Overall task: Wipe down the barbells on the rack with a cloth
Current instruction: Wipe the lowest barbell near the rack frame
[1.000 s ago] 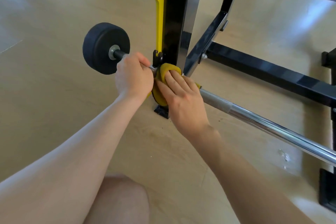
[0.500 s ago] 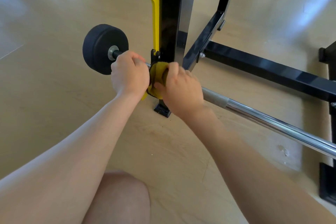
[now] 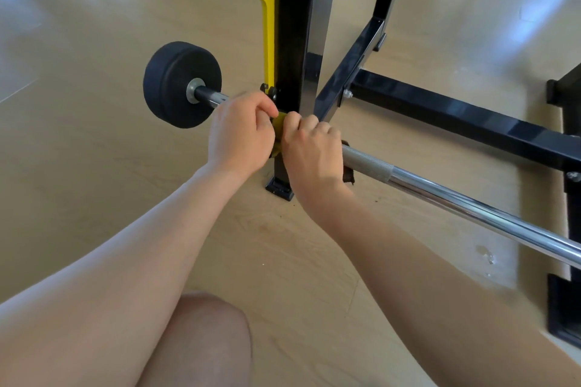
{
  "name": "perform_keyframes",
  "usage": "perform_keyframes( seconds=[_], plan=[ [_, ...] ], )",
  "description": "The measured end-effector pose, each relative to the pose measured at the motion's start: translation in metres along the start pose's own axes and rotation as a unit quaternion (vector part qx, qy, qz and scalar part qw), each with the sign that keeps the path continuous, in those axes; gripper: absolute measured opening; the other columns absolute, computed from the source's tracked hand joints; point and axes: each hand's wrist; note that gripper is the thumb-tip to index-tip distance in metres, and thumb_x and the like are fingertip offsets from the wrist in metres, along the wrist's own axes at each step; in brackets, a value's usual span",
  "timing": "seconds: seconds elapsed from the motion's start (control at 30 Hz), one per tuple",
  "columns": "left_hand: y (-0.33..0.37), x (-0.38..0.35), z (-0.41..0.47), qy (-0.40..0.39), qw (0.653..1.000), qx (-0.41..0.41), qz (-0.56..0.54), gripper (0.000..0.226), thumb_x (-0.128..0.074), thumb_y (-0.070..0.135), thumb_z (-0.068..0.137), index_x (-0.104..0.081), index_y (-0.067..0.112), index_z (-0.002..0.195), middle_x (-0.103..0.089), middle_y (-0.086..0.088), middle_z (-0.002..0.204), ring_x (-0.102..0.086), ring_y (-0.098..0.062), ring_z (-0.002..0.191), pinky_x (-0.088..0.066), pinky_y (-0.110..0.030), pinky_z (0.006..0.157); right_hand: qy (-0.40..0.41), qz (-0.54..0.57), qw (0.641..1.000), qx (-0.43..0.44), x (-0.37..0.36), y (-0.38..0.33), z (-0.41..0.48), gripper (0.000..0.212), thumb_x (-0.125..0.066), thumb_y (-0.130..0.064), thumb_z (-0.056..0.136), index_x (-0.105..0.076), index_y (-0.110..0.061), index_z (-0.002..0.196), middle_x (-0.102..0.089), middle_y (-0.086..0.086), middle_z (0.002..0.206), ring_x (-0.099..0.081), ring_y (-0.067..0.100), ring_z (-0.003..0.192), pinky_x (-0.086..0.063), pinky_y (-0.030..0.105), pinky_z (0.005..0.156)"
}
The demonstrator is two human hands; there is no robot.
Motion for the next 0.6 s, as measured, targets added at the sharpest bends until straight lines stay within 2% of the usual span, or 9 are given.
perform_keyframes(
  seconds=[0.03, 0.1, 0.2, 0.3, 0.37, 0.43, 0.47, 0.53, 0.6],
  plan=[
    [0.003, -0.002, -0.002, -0.01, 0.999, -0.041, 0.015, 0.029, -0.046, 0.011, 0.102, -0.075, 0.017, 0.101, -0.07, 0.004, 0.098, -0.064, -0.011, 0.095, -0.054, -0.029, 0.091, -0.005, 0.003, 1.0, -0.004, 0.002, 0.005, -0.006, 0.023, -0.059, -0.025, 0.104, -0.046, -0.011, 0.118, -0.058, 0.012, 0.1, -0.064, 0.03, 0.091, -0.052, 0.041, 0.079],
    [0.013, -0.008, -0.004, -0.037, 0.994, -0.101, 0.031, 0.027, -0.045, 0.013, 0.1, -0.072, 0.018, 0.101, -0.069, 0.004, 0.099, -0.061, -0.012, 0.099, -0.052, -0.031, 0.094, -0.028, 0.022, 0.999, -0.024, 0.006, 0.022, -0.017, 0.021, -0.057, -0.026, 0.104, -0.046, -0.012, 0.116, -0.057, 0.009, 0.098, -0.059, 0.025, 0.087, -0.049, 0.038, 0.078],
    [0.028, -0.023, -0.006, -0.083, 0.983, -0.157, 0.045, 0.024, -0.05, 0.01, 0.099, -0.073, 0.017, 0.103, -0.07, 0.001, 0.1, -0.061, -0.015, 0.1, -0.053, -0.036, 0.095, -0.084, 0.049, 0.992, -0.077, 0.012, 0.06, -0.033, 0.015, -0.058, -0.022, 0.102, -0.045, -0.015, 0.106, -0.057, 0.001, 0.087, -0.05, 0.017, 0.069, -0.04, 0.034, 0.068],
    [0.038, -0.037, -0.01, -0.135, 0.972, -0.186, 0.043, 0.023, -0.054, 0.009, 0.1, -0.075, 0.018, 0.102, -0.071, 0.002, 0.094, -0.064, -0.012, 0.094, -0.056, -0.036, 0.09, -0.157, 0.073, 0.975, -0.14, 0.019, 0.097, -0.048, 0.014, -0.056, -0.03, 0.099, -0.051, -0.017, 0.098, -0.053, -0.001, 0.076, -0.048, 0.014, 0.062, -0.037, 0.03, 0.054],
    [0.045, -0.043, -0.011, -0.154, 0.971, -0.181, 0.03, 0.025, -0.051, 0.012, 0.101, -0.076, 0.02, 0.099, -0.071, 0.006, 0.09, -0.065, -0.009, 0.086, -0.059, -0.033, 0.079, -0.194, 0.071, 0.97, -0.132, 0.024, 0.111, -0.05, 0.019, -0.054, -0.038, 0.098, -0.056, -0.02, 0.093, -0.057, -0.001, 0.074, -0.056, 0.016, 0.064, -0.045, 0.029, 0.054],
    [0.056, -0.047, -0.012, -0.157, 0.972, -0.171, 0.03, 0.03, -0.047, 0.019, 0.102, -0.077, 0.021, 0.097, -0.071, 0.007, 0.087, -0.066, -0.009, 0.08, -0.06, -0.033, 0.075, -0.214, 0.069, 0.97, -0.093, 0.026, 0.119, -0.046, 0.025, -0.052, -0.044, 0.099, -0.057, -0.021, 0.092, -0.059, -0.001, 0.074, -0.06, 0.017, 0.067, -0.056, 0.032, 0.063],
    [0.062, -0.049, -0.012, -0.16, 0.973, -0.164, 0.035, 0.032, -0.045, 0.023, 0.101, -0.077, 0.022, 0.096, -0.071, 0.007, 0.085, -0.065, -0.008, 0.078, -0.06, -0.035, 0.076, -0.214, 0.065, 0.972, -0.069, 0.026, 0.122, -0.046, 0.027, -0.051, -0.046, 0.1, -0.057, -0.02, 0.094, -0.059, -0.001, 0.075, -0.061, 0.018, 0.068, -0.059, 0.035, 0.066],
    [0.075, -0.056, -0.016, -0.18, 0.971, -0.128, 0.088, 0.032, -0.045, 0.033, 0.101, -0.075, 0.023, 0.099, -0.071, 0.008, 0.085, -0.064, -0.012, 0.083, -0.054, -0.044, 0.095, -0.198, 0.057, 0.978, -0.029, 0.025, 0.126, -0.05, 0.028, -0.049, -0.047, 0.103, -0.053, -0.02, 0.104, -0.059, -0.003, 0.079, -0.062, 0.02, 0.069, -0.06, 0.04, 0.068],
    [0.087, -0.064, -0.024, -0.205, 0.958, -0.065, 0.19, 0.039, -0.041, 0.045, 0.102, -0.072, 0.021, 0.105, -0.07, 0.003, 0.103, -0.06, -0.023, 0.109, -0.035, -0.053, 0.114, -0.188, 0.056, 0.98, -0.011, 0.027, 0.128, -0.059, 0.026, -0.048, -0.043, 0.106, -0.048, -0.02, 0.117, -0.062, -0.002, 0.091, -0.064, 0.023, 0.075, -0.058, 0.039, 0.068]
  ],
)
Point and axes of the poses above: each hand's wrist, its own z-axis towards the middle knuckle, its own x-axis out of the back of the hand, y = z × x
